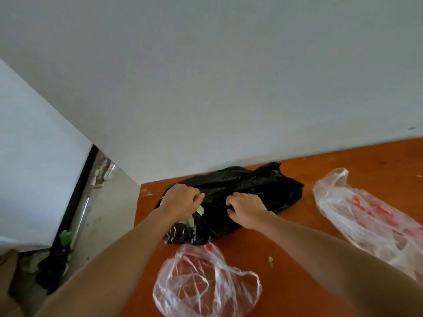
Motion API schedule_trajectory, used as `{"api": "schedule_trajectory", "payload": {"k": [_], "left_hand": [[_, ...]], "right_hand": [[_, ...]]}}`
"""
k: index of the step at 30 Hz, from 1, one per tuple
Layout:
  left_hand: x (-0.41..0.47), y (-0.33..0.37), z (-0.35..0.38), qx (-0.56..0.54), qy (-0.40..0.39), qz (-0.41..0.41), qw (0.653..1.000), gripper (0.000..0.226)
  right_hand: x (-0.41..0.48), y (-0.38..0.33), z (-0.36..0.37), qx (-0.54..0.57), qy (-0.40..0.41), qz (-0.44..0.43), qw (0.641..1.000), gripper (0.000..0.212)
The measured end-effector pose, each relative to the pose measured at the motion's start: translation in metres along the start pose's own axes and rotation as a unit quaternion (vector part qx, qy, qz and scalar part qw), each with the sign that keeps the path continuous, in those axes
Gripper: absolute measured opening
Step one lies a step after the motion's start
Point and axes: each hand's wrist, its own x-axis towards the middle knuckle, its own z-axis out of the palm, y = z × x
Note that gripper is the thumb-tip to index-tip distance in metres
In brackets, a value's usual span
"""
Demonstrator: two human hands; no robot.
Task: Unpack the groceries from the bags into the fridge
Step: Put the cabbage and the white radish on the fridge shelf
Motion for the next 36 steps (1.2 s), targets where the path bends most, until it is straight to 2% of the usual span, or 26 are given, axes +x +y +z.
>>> {"api": "schedule_trajectory", "payload": {"k": [4, 6, 9, 11, 13, 16, 20, 22, 26, 32, 36], "left_hand": [[-0.024, -0.048, 0.012, 0.038, 0.019, -0.056, 0.998, 0.04], [-0.043, -0.072, 0.026, 0.053, 0.002, -0.053, 0.997, 0.032], [-0.061, -0.107, 0.045, -0.01, 0.025, -0.036, 0.999, 0.023], [-0.062, -0.126, 0.052, -0.045, 0.03, -0.017, 0.998, 0.032], [-0.057, -0.133, 0.057, -0.052, 0.025, -0.003, 0.998, 0.052], [-0.052, -0.151, 0.067, -0.068, -0.003, 0.004, 0.998, 0.078], [-0.05, -0.178, 0.079, -0.081, -0.079, 0.009, 0.994, 0.08], [-0.051, -0.188, 0.083, -0.063, -0.11, 0.025, 0.992, 0.077], [-0.049, -0.191, 0.087, -0.031, -0.103, 0.03, 0.994, 0.077], [-0.035, -0.164, 0.081, -0.008, -0.063, 0.074, 0.995, 0.08], [-0.023, -0.126, 0.068, -0.005, -0.062, 0.126, 0.99, 0.077]], "right_hand": [[0.031, -0.032, 0.021, 0.027, -0.029, 0.016, 0.999, 0.028], [0.044, -0.05, 0.028, 0.052, -0.028, 0.052, 0.997, 0.038], [0.061, -0.078, 0.03, 0.044, -0.008, 0.088, 0.995, 0.041], [0.068, -0.1, 0.028, 0.058, 0.014, 0.117, 0.991, 0.043], [0.073, -0.113, 0.026, 0.074, 0.038, 0.127, 0.988, 0.046], [0.085, -0.144, 0.025, 0.019, 0.031, 0.093, 0.995, 0.05], [0.096, -0.166, 0.03, 0.025, 0.006, 0.081, 0.996, 0.048], [0.101, -0.17, 0.03, 0.043, -0.02, 0.088, 0.995, 0.054], [0.106, -0.172, 0.033, 0.032, -0.049, 0.092, 0.994, 0.066], [0.065, -0.134, 0.031, 0.125, -0.004, 0.138, 0.983, 0.048], [0.028, -0.092, 0.022, 0.16, -0.017, 0.182, 0.97, 0.045]]}}
